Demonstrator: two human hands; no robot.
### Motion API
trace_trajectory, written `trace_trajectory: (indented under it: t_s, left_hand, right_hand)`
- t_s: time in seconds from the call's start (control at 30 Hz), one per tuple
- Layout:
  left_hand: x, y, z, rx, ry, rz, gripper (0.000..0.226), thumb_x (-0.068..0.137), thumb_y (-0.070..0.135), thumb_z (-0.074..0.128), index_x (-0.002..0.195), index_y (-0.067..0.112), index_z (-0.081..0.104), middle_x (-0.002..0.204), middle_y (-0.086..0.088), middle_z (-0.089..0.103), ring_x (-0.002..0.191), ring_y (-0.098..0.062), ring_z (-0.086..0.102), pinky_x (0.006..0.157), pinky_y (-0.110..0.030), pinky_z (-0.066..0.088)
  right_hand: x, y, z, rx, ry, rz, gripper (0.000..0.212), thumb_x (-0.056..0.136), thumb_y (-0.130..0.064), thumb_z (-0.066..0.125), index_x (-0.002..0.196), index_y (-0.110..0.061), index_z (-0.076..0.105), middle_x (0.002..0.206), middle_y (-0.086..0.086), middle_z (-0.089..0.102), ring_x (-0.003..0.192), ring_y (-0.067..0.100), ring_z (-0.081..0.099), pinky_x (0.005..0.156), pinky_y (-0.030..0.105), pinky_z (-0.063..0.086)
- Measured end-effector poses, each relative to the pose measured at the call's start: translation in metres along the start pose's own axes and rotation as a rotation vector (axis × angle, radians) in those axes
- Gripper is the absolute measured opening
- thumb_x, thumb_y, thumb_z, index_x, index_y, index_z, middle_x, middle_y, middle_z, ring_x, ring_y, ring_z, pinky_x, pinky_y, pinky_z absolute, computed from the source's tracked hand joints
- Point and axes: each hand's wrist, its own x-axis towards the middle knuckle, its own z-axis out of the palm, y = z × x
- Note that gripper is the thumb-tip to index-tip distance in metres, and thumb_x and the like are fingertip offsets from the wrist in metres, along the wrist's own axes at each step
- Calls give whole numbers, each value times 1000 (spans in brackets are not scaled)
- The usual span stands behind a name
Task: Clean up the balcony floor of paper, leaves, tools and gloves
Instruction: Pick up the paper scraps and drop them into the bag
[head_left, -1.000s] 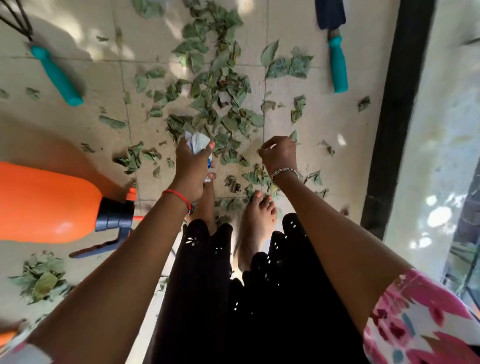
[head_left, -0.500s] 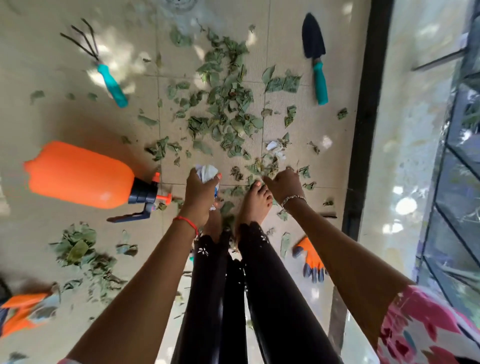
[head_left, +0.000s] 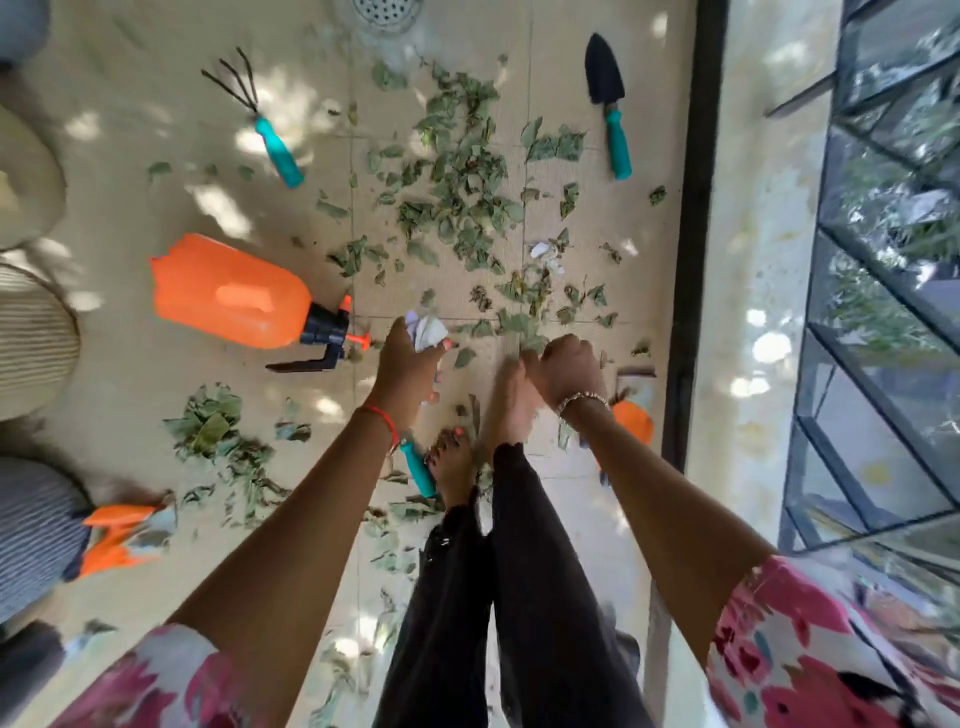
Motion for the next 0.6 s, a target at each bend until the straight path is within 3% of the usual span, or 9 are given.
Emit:
trace_trajectory:
  t_s: [0.13,0.2,0.23,0.27,0.33,0.47,0.53,0.6]
  left_hand:
    - [-57,-9,-9,53,34,1,60,94,5,52,146,7,22,150,-11,32,74,-22,55,41,-15,43]
    - [-90,-5,-12,60,67,1,62,92,3,54,146,4,22,149,-12,33,106,-31,57,70,-24,53]
    - [-107,-2,-14,54,78,-3,63,92,3,54,146,3,22,149,-12,34,119,-33,51,86,-33,51]
    - [-125,4,-16,41,86,-6,63,92,3,54,146,4,22,149,-9,34,125,-32,47,93,-36,47]
    - [-158,20,-17,7,91,-10,61,93,3,52,146,5,23,142,0,34,122,-28,47,78,-26,49]
    - [-227,59,-23,-35,85,55,59,93,3,52,145,4,24,149,-13,32,122,-35,49,45,-8,39]
    - [-270,80,-30,-41,92,111,59,94,5,52,146,6,23,144,-15,36,95,-20,63,41,-10,38]
    - [-314,99,-42,-67,121,150,58,94,8,52,145,9,25,126,-9,43,58,-4,56,46,-17,39]
  right_hand:
    - [-63,-6,-19,3,-18,-1,43,86,-36,51,94,5,62,102,24,61,95,36,59,73,33,45]
    - [-96,-16,-41,59,-35,22,37,84,-35,54,74,0,60,88,21,63,87,34,60,67,31,41]
    - [-113,-24,-53,118,-44,36,34,82,-33,55,65,-3,56,79,17,62,80,32,60,64,29,39]
    - [-127,-32,-65,189,-56,45,32,81,-30,56,63,-3,57,74,14,60,75,30,59,62,26,37]
    - [-155,-48,-87,338,-107,52,23,81,-22,58,77,0,66,76,11,59,75,24,55,61,23,34]
    - [-209,-71,-133,427,-214,-120,7,84,-6,55,85,-8,62,75,6,56,78,17,49,57,15,37]
    - [-242,-78,-162,383,-259,-215,17,88,-4,51,102,-2,59,79,9,55,71,19,49,60,15,40]
    - [-278,-84,-188,410,-261,-269,11,86,2,51,94,-3,56,70,5,50,58,19,44,54,19,42]
